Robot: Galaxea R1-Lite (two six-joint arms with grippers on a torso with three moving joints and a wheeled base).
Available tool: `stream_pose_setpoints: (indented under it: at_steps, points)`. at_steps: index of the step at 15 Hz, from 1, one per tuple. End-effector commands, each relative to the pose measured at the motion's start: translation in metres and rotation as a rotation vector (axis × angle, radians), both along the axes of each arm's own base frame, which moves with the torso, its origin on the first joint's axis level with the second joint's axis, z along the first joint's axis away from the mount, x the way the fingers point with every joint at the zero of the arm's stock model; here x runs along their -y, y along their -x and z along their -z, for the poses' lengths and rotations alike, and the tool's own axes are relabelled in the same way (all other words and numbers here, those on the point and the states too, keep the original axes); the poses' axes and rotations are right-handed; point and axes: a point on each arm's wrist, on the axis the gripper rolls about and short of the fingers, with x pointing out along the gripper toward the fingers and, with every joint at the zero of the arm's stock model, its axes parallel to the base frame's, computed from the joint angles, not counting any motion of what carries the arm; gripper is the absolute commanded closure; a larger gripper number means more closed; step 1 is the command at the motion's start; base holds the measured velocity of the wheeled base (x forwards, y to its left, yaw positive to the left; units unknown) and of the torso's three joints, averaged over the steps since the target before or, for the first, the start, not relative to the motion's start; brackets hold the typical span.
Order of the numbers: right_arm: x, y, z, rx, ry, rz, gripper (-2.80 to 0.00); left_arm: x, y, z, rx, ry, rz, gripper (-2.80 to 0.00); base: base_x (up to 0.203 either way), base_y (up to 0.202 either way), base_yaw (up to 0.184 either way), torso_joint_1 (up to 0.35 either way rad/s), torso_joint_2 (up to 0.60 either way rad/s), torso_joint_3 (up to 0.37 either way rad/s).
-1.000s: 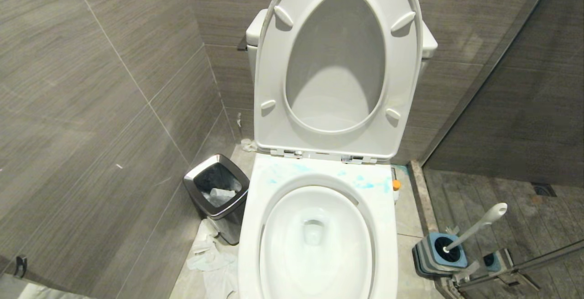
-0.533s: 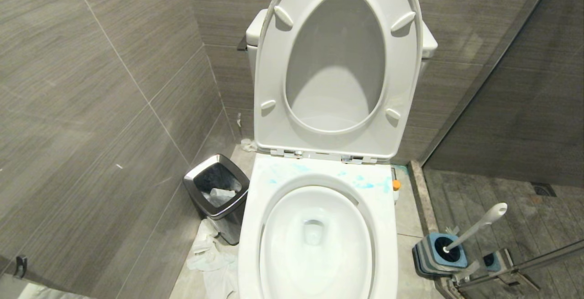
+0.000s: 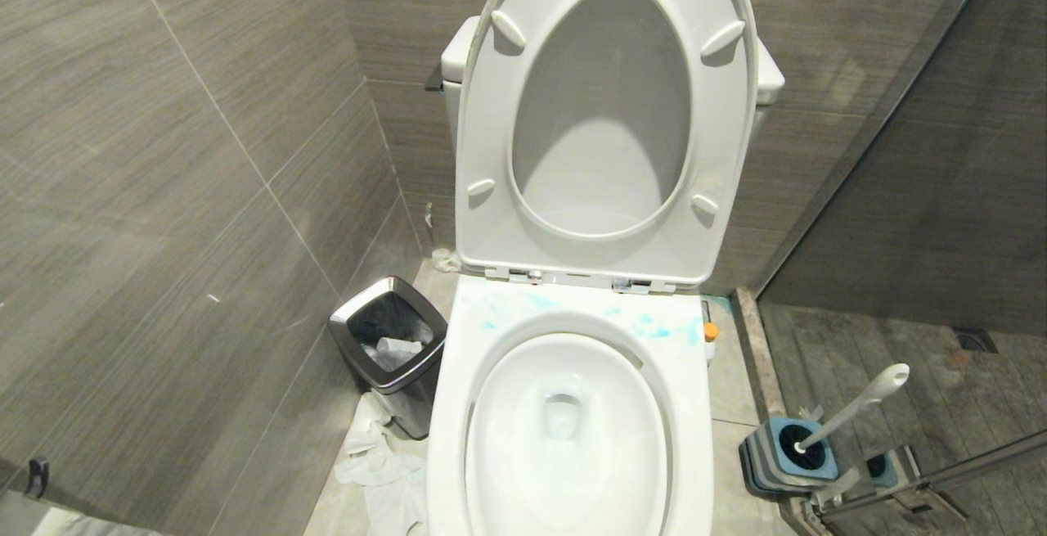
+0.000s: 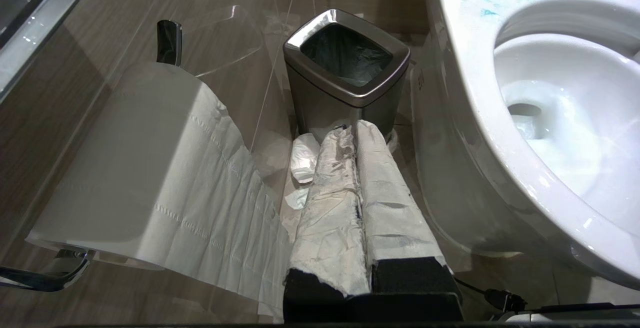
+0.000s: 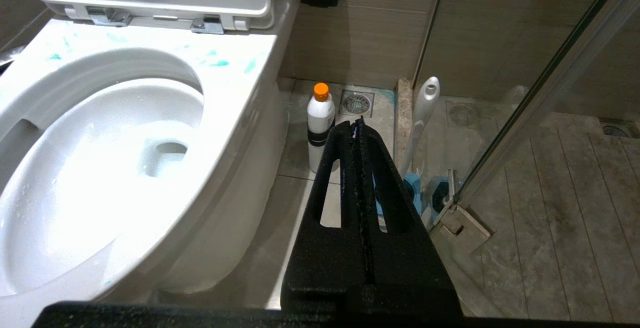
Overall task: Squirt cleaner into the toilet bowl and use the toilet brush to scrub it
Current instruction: Pour in the cleaning agent
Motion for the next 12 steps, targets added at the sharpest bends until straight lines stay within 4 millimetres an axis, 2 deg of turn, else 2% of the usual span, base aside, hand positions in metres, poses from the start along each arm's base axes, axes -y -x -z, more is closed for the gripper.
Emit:
stream_pose_setpoints:
  at_steps: [1,12]
  points:
    - [0.0,-0.002,0.0066,-0.023,0.0,0.0,0.0,0.0,-0.0002,0.0004,-0.003,0.001,0.0,0.0,0.0,0.0,0.0,0.0,0.0,0.0]
    - [0.0,-0.002,0.0068,-0.025,0.0,0.0,0.0,0.0,-0.0002,0.0004,-0.003,0.0,0.0,0.0,0.0,0.0,0.0,0.0,0.0,0.0]
